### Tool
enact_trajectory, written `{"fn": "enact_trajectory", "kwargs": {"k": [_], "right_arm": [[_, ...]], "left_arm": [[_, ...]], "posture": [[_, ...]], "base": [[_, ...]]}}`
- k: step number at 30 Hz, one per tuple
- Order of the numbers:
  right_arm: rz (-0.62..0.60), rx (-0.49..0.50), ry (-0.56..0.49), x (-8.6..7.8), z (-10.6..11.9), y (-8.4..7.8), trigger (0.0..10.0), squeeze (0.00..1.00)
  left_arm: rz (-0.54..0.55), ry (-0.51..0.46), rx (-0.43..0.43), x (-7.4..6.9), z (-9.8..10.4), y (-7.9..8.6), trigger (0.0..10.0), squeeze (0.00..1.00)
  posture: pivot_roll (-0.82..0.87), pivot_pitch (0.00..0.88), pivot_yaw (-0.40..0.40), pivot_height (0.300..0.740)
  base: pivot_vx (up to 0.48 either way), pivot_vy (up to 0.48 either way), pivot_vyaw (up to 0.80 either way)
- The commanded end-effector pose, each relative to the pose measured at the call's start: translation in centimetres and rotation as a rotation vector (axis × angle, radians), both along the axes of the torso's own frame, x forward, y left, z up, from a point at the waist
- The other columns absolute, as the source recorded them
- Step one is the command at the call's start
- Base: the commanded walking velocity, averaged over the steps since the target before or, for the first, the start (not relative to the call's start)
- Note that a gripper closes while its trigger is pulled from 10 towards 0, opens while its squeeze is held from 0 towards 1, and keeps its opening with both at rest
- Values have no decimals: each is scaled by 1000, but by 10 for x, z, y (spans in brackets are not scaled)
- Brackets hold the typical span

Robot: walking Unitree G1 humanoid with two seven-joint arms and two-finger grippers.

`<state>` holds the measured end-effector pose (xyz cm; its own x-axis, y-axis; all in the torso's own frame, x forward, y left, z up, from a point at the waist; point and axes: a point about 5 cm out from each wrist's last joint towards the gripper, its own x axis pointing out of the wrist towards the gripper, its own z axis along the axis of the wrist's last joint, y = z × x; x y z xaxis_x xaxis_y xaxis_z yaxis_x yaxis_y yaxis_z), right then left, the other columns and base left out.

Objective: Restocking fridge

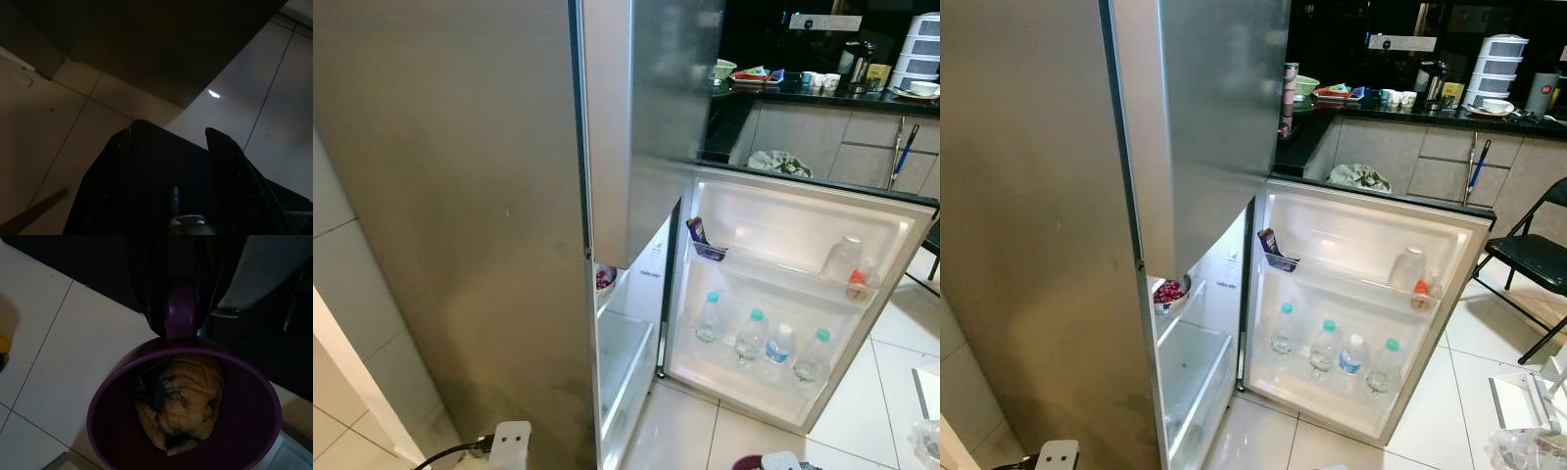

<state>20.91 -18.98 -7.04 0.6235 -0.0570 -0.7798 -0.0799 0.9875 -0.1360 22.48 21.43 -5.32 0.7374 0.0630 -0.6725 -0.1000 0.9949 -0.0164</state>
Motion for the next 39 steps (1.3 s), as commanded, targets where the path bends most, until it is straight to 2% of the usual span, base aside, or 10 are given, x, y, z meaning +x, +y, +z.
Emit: {"fn": "enact_trajectory", "kwargs": {"k": [1, 2, 3, 14, 16, 18, 19, 21, 22, 39], "right_arm": [[-16, -9, -4, 0, 1, -5, 10000, 0], [-17, -8, -4, 0, 1, -5, 10000, 0], [-17, -10, -5, 0, 1, -5, 10000, 0], [-22, -13, -6, 0, 1, -7, 10000, 0], [-20, -14, -6, 0, 1, -7, 10000, 0], [-20, -14, -5, 0, 1, -7, 10000, 0], [-20, -14, -5, 0, 1, -7, 10000, 0], [-20, -14, -5, 0, 1, -7, 10000, 0], [-19, -14, -5, 0, 1, -6, 10000, 0], [-18, -7, -2, 0, 0, -4, 10000, 0]], "left_arm": [[2, 5, 6, 2, 1, 0, 10000, 0], [8, 2, -5, 2, 1, 0, 10000, 0], [18, -8, -38, 3, 1, -1, 0, 0], [-34, -10, -35, 5, 2, -6, 549, 0], [-22, 2, 9, 4, 1, -4, 10000, 0], [-17, 9, 14, 3, 1, -3, 10000, 169], [-20, 16, 11, 3, 0, -3, 10000, 569], [-28, 24, 15, 2, 0, -3, 10000, 718], [-45, 30, 36, 2, 0, -2, 10000, 1000], [-57, 49, 42, 0, -2, -1, 10000, 1000]], "posture": [[-22, 40, -21, 734], [-22, 40, -21, 734], [-24, 39, -20, 734], [-28, 33, -22, 734], [-27, 33, -22, 734], [-28, 31, -20, 734], [-29, 32, -19, 734], [-29, 33, -19, 734], [-29, 32, -20, 734], [-23, 34, -19, 734]], "base": [[0, 0, 0], [0, 0, 0], [0, 0, 0], [0, 0, 0], [0, 0, 0], [0, 0, 0], [0, 0, 0], [0, 0, 0], [0, 0, 0], [0, 0, 0]]}}
